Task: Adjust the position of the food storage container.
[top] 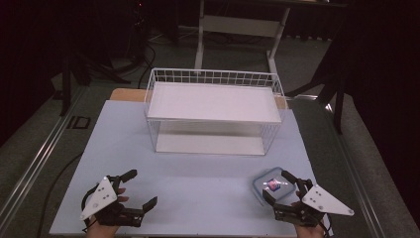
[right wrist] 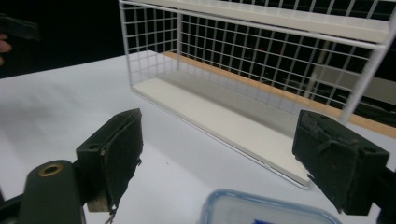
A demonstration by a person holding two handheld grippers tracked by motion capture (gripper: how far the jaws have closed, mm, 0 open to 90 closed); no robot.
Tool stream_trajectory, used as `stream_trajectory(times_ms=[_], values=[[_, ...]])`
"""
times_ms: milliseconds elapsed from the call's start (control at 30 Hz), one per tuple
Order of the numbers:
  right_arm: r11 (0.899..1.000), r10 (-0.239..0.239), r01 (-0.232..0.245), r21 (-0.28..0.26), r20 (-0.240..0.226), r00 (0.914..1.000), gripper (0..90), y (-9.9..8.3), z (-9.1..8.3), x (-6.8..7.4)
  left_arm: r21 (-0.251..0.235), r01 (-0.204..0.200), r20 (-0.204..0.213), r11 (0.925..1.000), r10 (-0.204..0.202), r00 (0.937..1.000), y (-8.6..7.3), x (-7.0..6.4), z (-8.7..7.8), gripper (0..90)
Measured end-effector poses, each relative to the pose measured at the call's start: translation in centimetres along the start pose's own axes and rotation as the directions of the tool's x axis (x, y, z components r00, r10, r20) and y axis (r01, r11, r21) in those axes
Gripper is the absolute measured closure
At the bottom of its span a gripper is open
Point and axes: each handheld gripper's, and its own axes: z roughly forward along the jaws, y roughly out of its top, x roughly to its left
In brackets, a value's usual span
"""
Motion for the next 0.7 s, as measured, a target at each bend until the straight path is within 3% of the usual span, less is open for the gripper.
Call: stream_trajectory(times_ms=[233,367,600,700], values=[[0.999,-0.003,0.001,-0.034,-0.059,0.9983,13.9,2.3,-0.1,0.7,-0.013,-0.007,-0.002,0.9999,0.007,1.0000,0.0,0.0,0.1,0.6],[0.999,-0.027,0.024,-0.043,-0.064,0.9976,13.7,3.2,0.0,0.5,-0.014,-0.015,-0.009,0.9998,0.015,0.9998,0.0,-0.1,0.1,0.6],[1.000,0.017,-0.017,0.002,-0.081,0.9965,13.6,3.9,1.0,-1.7,-0.013,-0.011,-0.007,0.9998,0.011,0.9999,-0.2,0.1,0.1,0.6],[0.999,0.032,-0.031,0.019,-0.046,0.9984,13.9,3.8,1.3,-2.8,-0.003,-0.011,-0.011,0.9999,0.011,0.9999,-0.4,0.2,0.3,0.6]])
